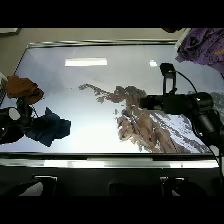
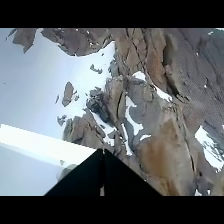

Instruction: Fold the clothes and pants, and hang the long-sleeved shirts on hangers.

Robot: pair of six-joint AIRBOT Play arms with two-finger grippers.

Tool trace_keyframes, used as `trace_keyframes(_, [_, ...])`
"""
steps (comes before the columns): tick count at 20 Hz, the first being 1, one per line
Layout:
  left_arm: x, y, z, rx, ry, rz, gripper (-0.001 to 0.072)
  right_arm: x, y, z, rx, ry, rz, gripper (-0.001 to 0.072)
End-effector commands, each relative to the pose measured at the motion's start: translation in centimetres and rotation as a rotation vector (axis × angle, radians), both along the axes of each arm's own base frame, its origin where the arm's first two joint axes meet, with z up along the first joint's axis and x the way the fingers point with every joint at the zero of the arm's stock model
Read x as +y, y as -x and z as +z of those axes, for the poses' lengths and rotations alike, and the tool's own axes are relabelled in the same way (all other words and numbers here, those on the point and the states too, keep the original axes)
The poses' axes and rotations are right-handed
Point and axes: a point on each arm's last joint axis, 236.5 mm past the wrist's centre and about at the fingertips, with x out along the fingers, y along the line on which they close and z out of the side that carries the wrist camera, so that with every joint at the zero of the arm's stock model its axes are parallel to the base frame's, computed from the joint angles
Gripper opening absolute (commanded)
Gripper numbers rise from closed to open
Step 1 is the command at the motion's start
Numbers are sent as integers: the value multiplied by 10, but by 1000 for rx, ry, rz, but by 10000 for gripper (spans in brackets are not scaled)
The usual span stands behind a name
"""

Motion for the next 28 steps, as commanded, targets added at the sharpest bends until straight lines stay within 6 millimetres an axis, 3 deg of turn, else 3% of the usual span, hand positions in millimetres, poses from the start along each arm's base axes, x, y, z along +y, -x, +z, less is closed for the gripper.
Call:
trace_keyframes(1, [-20, -7, -1, -38, 100, 61, 17, 0, 2, -1, 8, 3, 2, 29])
trace_keyframes(3, [-55, -9, 8, -23, 224, 71, 16, -1, 7, -5, 38, 12, 7, 29])
trace_keyframes(4, [-84, -11, 16, -23, 296, 33, 16, -2, 12, -8, 59, 20, 11, 29])
trace_keyframes(7, [-195, -16, 44, -67, 498, -110, 15, -9, 27, -16, 111, 75, 45, 29])
trace_keyframes(10, [-295, -14, 66, -156, 636, -145, 15, -21, 40, -9, 91, 172, 136, 30])
trace_keyframes(13, [-360, -6, 54, -196, 683, -117, 15, -39, 53, 1, 77, 253, 151, 41])
trace_keyframes(15, [-382, -3, 30, -188, 681, -80, 20, -49, 58, 2, 86, 292, 150, 144])
trace_keyframes(16, [-385, -3, 19, -176, 676, -57, 71, -52, 59, 0, 91, 311, 155, 145])
trace_keyframes(17, [-383, -5, 14, -163, 674, -36, 206, -53, 58, 0, 87, 321, 159, 145])
trace_keyframes(18, [-376, -11, 16, -164, 676, -18, 379, -54, 55, 2, 67, 337, 173, 143])
trace_keyframes(19, [-366, -16, 23, -164, 679, -2, 490, -56, 50, 8, 30, 352, 181, 143])
trace_keyframes(20, [-350, -23, 34, -177, 676, -10, 535, -60, 42, 17, -15, 334, 140, 143])
trace_keyframes(23, [-288, -53, 83, -308, 651, -43, 534, -95, 20, 15, -15, 230, -39, 152])
trace_keyframes(24, [-264, -63, 98, -361, 638, -32, 534, -103, 16, 1, 36, 116, -122, 229])
trace_keyframes(26, [-223, -77, 108, -402, 616, 27, 535, -82, 20, -41, 211, -192, -194, 242])
trace_keyframes(28, [-193, -81, 100, -377, 605, 95, 535, -41, 31, -79, 383, -402, -146, 282])
